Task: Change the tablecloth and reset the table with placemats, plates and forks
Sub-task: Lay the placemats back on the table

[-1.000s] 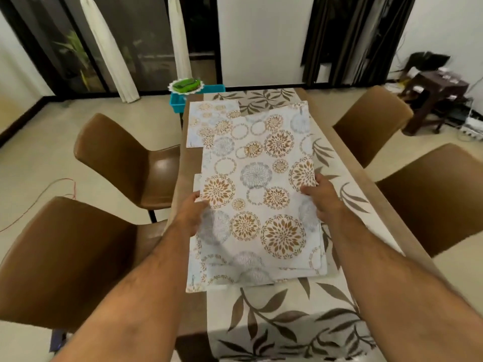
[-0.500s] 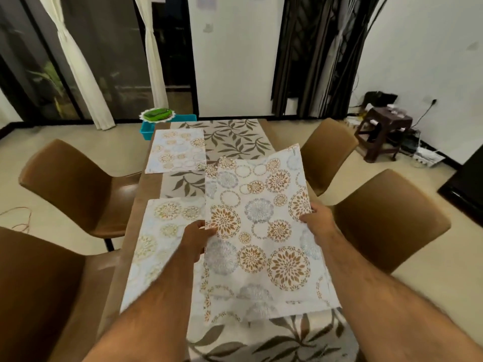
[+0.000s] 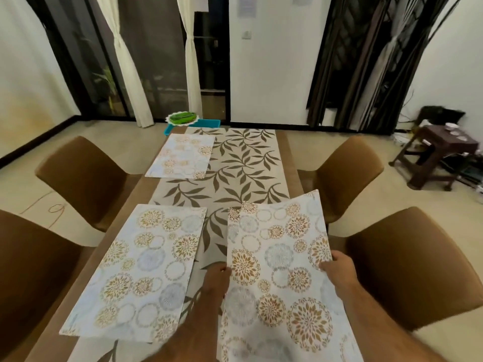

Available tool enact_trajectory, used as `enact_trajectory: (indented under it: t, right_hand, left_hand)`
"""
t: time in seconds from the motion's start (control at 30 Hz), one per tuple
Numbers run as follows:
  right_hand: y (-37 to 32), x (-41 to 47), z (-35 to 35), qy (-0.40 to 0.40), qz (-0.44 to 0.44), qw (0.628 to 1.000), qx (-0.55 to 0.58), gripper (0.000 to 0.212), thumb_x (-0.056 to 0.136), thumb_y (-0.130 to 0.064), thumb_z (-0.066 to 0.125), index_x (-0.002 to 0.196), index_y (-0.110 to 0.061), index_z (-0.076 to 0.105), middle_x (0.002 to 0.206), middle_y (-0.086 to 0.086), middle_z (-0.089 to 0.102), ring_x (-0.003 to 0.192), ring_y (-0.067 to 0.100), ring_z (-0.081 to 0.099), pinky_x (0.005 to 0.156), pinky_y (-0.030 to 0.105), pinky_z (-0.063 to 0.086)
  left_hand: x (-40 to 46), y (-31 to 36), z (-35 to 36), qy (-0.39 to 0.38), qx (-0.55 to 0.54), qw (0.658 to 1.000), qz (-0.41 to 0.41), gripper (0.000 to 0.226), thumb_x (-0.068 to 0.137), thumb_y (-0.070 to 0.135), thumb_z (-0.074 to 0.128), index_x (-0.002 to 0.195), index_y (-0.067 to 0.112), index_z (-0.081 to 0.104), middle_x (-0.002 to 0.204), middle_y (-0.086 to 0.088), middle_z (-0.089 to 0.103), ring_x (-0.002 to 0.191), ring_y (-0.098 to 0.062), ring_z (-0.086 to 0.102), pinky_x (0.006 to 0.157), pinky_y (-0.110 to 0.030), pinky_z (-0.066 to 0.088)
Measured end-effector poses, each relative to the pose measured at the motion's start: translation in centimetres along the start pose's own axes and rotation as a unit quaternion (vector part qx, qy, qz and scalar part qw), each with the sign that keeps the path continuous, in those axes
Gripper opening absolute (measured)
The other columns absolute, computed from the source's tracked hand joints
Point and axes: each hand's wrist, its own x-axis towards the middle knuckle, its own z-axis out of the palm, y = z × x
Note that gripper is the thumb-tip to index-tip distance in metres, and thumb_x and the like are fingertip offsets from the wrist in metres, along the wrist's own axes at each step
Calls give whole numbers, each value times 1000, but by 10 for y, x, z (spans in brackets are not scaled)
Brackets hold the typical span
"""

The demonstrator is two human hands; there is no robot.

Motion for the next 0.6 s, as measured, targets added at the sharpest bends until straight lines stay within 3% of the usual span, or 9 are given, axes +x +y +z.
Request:
enact_trajectory:
  t: [0.13,0.27,0.37,0.47,0.6]
  right_hand:
    - [11,32,13,-7,9,1000,-19,20,81,7,61,88,-12,66,89,12,71,82,31,69,78,53,59]
    - [18,63,25,-15,12,999,-45,22,80,8,62,98,-5,65,92,14,69,83,30,67,68,39,58]
    - [22,75,29,-10,18,997,-80,19,81,8,64,94,-6,62,86,11,66,76,24,63,58,28,51]
    - [32,81,29,-14,36,993,-110,21,82,7,64,80,-13,58,78,6,63,69,21,61,63,33,55]
    - [45,91,27,-14,52,988,-141,16,80,4,66,80,-11,60,77,8,64,72,27,64,68,37,56]
  left_hand:
    - [20,-1,6,39,10,999,-34,29,96,21,56,118,7,68,119,-13,66,110,-30,61,96,-38,50]
    - [43,1,16,62,37,997,-38,26,96,20,55,111,6,71,110,-12,71,100,-28,65,91,-39,53]
    - [55,-1,20,73,64,994,-40,24,96,20,56,108,10,74,102,-10,74,92,-27,68,86,-38,56]
    - [58,-6,23,77,115,989,-43,25,95,24,57,112,14,74,105,-7,74,91,-25,69,83,-31,55]
    - [65,-12,24,97,170,980,-43,25,95,23,57,112,18,74,107,-5,74,94,-23,68,84,-29,52]
